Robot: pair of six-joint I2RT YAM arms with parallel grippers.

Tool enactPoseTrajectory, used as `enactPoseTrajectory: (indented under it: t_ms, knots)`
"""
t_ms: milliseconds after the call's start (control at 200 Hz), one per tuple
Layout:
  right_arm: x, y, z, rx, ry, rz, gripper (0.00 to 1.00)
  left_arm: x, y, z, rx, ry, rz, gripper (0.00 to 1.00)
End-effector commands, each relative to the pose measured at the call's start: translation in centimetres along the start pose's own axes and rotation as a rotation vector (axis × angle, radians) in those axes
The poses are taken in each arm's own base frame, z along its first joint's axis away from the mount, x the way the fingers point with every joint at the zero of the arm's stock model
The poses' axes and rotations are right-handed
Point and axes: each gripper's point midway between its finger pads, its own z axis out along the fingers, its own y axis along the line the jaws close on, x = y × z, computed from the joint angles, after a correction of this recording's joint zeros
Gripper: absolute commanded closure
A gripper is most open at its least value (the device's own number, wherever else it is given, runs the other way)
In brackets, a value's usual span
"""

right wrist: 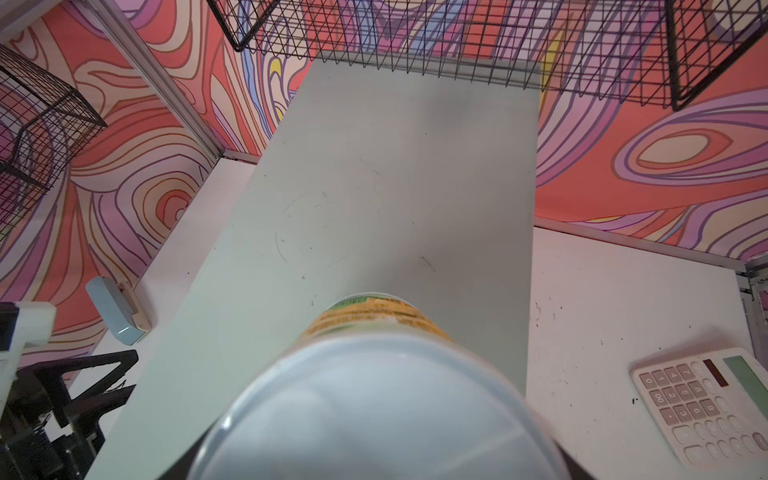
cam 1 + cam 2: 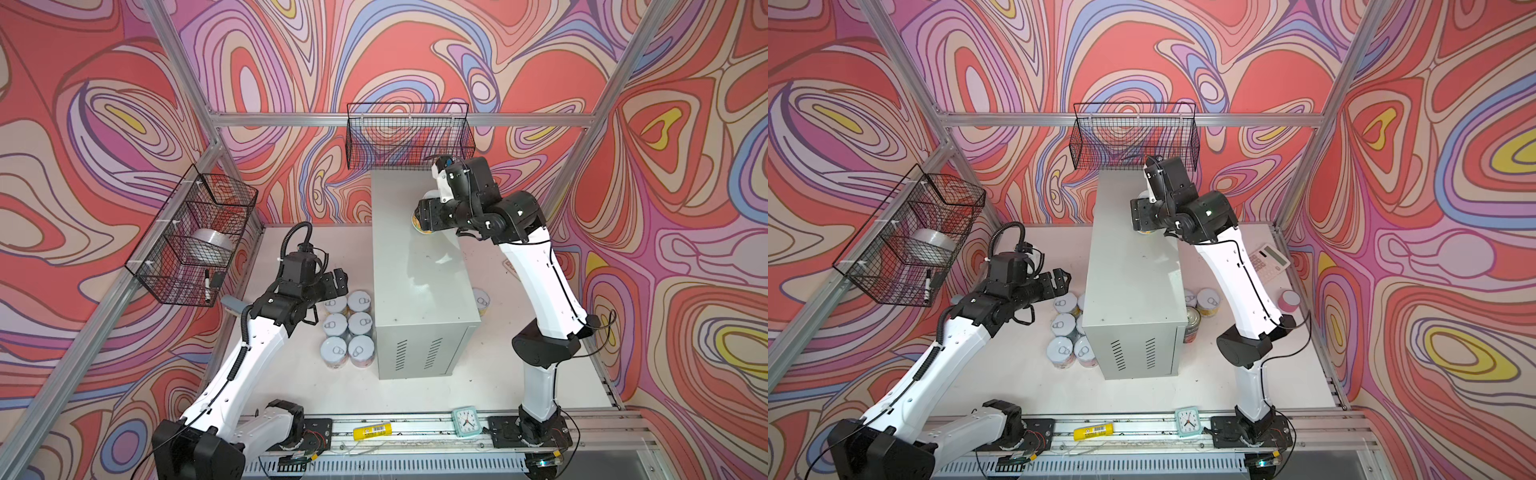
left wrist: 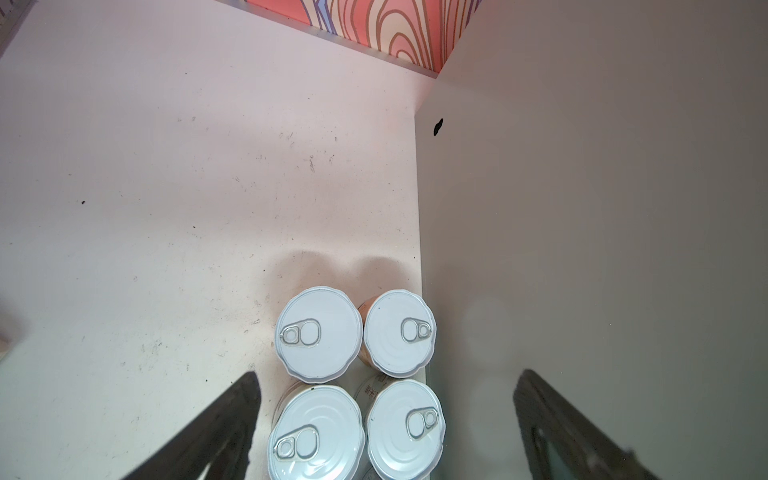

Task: Place and organize the canned foods onto the counter
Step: 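Lift the can with the right gripper and carry it over the cabinet top, then move the can toward the far end of the cabinet top and lower it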

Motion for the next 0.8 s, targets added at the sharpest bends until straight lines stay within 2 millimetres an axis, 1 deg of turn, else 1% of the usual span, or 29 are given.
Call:
enactPoseTrajectory:
  t_ms: [0, 90, 195, 295, 416, 516, 701, 761, 766, 791]
  knots:
    - [-2.7, 0.9, -1.3, -0.036, -0.112, 0.009, 0.15, 0.0, 0.0, 0.2, 0.003, 0.002, -0.005, 0.04]
    - [-2.8, 1.2, -1.2, -0.057, -0.115, 0.011, 0.08, 0.1, 0.0, 0.3, 0.001, 0.003, -0.005, 0.04]
    - [-3.1, 1.5, -1.3, -0.066, -0.128, 0.014, 0.03, 0.0, 0.1, 0.2, 0.0, 0.0, -0.009, 0.04]
    - [-3.2, 1.4, -1.6, -0.065, -0.132, 0.014, 0.02, 0.2, 0.2, 0.0, -0.004, 0.001, -0.009, 0.04]
    - [-3.6, 1.1, -3.4, -0.054, -0.163, 0.013, 0.02, 0.4, 0.5, -0.3, -0.011, -0.003, -0.005, 0.04]
    - [-3.7, 1.2, -5.1, -0.061, -0.18, -0.005, 0.02, 0.6, 0.3, -0.5, 0.002, 0.0, -0.005, 0.04]
    - [-2.8, 2.1, -7.7, -0.095, -0.183, -0.025, 0.02, 1.0, 0.4, -1.1, 0.007, 0.001, -0.005, 0.04]
    - [-2.0, 2.4, -7.5, -0.092, -0.156, -0.031, 0.02, 1.1, 0.5, -1.4, 0.006, 0.001, -0.003, 0.05]
    - [-2.1, 2.2, -8.5, -0.098, -0.17, -0.027, 0.02, 1.1, 0.5, -1.4, 0.006, 0.001, -0.003, 0.05]
    - [-1.9, 2.1, -9.0, -0.096, -0.169, -0.024, 0.02, 1.2, 0.5, -1.6, 0.006, 0.001, -0.001, 0.05]
